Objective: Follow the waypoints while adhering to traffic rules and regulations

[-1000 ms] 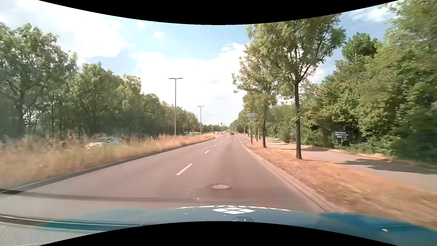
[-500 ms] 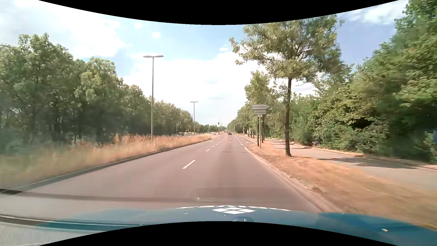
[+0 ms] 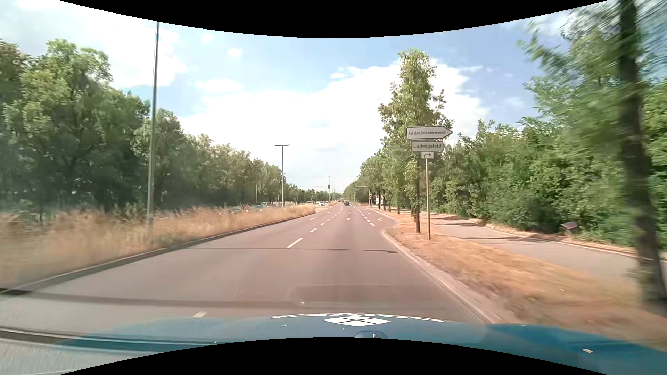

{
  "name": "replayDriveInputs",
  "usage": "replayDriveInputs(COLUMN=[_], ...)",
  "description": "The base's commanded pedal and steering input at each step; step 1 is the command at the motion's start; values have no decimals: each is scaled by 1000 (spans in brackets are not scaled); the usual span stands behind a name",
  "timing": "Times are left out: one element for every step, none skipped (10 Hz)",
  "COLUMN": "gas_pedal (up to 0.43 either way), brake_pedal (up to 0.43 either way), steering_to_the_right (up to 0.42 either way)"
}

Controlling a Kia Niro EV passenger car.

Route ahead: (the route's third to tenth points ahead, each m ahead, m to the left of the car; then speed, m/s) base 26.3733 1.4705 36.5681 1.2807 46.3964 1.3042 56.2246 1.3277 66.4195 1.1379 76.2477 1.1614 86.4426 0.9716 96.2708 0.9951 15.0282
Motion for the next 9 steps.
replayDriveInputs(gas_pedal=[157,157,157,157,157,150,150,150,150], brake_pedal=[0,0,0,0,0,0,0,0,0], steering_to_the_right=[6,5,5,5,4,2,1,0,-2])
